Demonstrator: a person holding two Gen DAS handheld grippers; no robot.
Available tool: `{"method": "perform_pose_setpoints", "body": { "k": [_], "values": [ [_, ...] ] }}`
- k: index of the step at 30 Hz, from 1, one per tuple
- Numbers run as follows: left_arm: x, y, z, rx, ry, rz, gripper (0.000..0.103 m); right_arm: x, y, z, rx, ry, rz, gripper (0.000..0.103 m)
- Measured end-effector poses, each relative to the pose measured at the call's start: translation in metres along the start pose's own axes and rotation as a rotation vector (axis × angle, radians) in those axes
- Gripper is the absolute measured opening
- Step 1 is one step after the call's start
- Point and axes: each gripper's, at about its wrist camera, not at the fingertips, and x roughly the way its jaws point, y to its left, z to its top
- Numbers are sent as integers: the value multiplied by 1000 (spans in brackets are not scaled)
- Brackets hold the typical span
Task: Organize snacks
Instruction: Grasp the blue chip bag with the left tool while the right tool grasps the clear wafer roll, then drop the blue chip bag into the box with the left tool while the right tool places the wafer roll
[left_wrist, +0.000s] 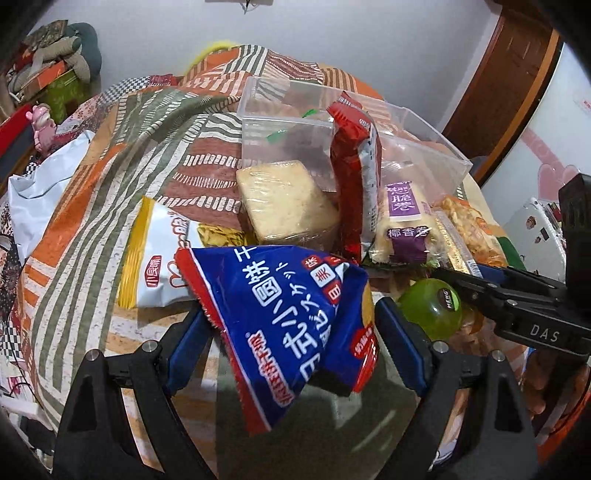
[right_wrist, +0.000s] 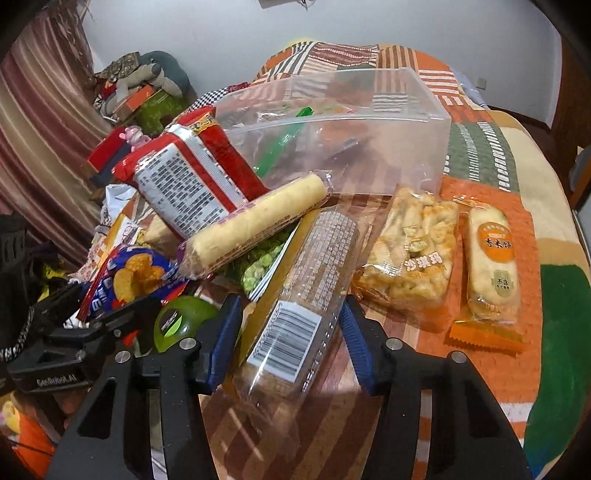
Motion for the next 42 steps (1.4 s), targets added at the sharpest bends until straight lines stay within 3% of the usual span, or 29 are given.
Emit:
{"method": "perform_pose_setpoints", "body": {
  "k": [10, 15, 26, 42],
  "values": [
    [-5, 4, -4, -13, -17, -15, 73, -8, -5, -5, 5, -30, -4, 39],
    [-13, 5, -7, -15, -28, -10, 71, -17, -11, -8, 17, -44, -8, 33],
    [-48, 1, -3, -9, -110, -14, 71, -35, -15, -11, 35, -72, 5, 32],
    [-101, -7, 43, 22, -290, -12, 71, -87, -6, 19, -5, -258, 30, 32]
  ]
}}
